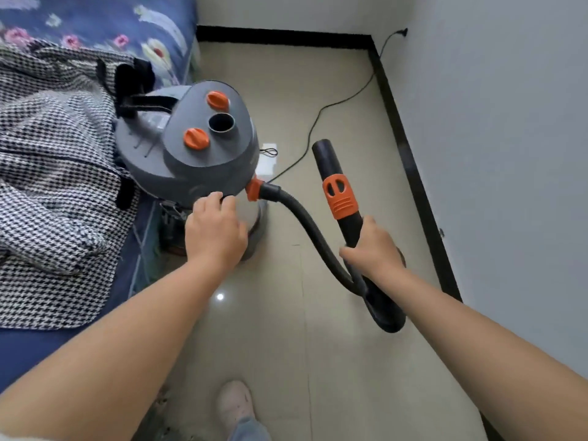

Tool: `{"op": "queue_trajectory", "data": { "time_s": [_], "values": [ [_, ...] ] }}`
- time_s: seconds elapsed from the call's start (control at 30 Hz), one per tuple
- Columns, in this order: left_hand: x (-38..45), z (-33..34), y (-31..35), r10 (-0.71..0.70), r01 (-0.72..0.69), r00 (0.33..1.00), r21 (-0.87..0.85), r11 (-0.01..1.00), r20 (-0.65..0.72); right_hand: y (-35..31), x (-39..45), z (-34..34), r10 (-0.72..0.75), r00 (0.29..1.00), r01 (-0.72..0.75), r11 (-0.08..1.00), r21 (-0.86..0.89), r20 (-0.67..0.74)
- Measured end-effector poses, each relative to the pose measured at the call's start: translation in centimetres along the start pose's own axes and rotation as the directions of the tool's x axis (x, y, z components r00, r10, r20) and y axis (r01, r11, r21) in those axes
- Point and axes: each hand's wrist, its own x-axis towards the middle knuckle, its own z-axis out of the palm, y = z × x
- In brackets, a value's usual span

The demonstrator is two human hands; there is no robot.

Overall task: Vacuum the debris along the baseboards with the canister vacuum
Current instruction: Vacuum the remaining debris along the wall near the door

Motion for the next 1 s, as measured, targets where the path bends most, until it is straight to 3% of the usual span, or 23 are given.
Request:
{"op": "queue_trajectory", "data": {
  "time_s": [0.27,0.47,0.6,0.67,0.7,0.73,0.8,1.0],
  "values": [
    [10.9,-5.6,-10.9,-0.09,0.085,0.995,-0.116,0.99,-0.037,-18.3,9.6,2.7,-0.2,0.979,0.204,0.972,-0.12,0.05],
    [16.5,-4.5,-12.7,-0.141,0.15,0.979,-0.053,0.987,0.145,-21.4,16.6,2.7,-0.176,0.984,0.178,0.974,-0.142,0.023],
    [20.1,-3.4,-12.0,-0.223,0.242,0.954,-0.075,0.967,0.201,-22.4,20.1,3.6,-0.225,0.971,0.234,0.963,-0.13,0.08],
    [21.9,-2.2,-11.8,-0.103,0.115,0.962,-0.029,0.993,0.254,-22.9,21.9,3.9,-0.262,0.957,0.275,0.957,-0.097,0.124],
    [22.5,-1.7,-11.8,0.029,-0.024,0.966,-0.022,0.999,0.257,-23.0,22.6,3.9,-0.279,0.948,0.293,0.953,-0.079,0.152],
    [23.3,-1.3,-12.0,0.18,-0.191,0.946,0.014,0.982,0.269,-23.3,23.5,3.9,-0.303,0.938,0.314,0.948,-0.05,0.166],
    [24.8,-0.6,-12.7,0.304,-0.349,0.903,0.107,0.931,0.304,-23.8,25.2,3.8,-0.327,0.93,0.334,0.942,-0.013,0.168],
    [26.8,0.2,-12.9,0.369,-0.409,0.89,0.114,0.905,0.267,-25.2,28.9,4.3,-0.316,0.938,0.317,0.948,0.017,0.141]
  ]
}}
